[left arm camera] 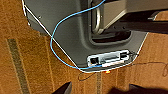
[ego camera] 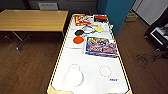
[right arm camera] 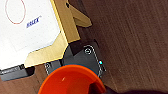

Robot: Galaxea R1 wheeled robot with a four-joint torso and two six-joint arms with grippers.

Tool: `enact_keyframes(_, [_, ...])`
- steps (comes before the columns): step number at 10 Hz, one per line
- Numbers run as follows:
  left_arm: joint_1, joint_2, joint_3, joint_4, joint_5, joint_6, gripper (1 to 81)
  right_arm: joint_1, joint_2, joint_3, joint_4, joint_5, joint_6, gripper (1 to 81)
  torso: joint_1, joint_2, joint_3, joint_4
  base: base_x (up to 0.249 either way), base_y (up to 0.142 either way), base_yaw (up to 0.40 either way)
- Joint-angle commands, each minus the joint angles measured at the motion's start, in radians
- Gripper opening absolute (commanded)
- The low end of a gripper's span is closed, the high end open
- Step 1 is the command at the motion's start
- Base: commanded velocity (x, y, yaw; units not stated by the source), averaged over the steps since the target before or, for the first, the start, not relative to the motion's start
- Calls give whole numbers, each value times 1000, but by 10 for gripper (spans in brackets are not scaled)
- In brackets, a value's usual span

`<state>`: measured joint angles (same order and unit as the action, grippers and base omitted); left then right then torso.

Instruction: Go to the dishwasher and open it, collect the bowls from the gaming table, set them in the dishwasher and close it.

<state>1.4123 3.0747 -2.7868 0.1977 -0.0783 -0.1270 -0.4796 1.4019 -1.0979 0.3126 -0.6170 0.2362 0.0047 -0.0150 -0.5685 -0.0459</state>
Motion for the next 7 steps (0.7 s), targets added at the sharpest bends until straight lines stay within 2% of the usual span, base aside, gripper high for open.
enact_keyframes(1, [21,-16,35,5,78,6,811,-167,99,-141,30,28,-15,10,0,0,0,0,0,0,0])
enact_keyframes(3, [21,-57,108,6,78,6,811,-268,106,-149,36,96,-44,10,0,0,0,0,0,0,0])
enact_keyframes(5, [21,-121,204,6,77,7,811,-406,137,-155,30,226,-60,10,0,0,0,0,0,0,0])
enact_keyframes(6, [21,-155,254,5,75,6,811,-483,160,-158,17,344,-89,10,0,0,0,0,0,0,0])
enact_keyframes(7, [21,-204,314,5,45,4,811,-560,189,-172,11,447,-107,10,0,0,0,0,0,0,0])
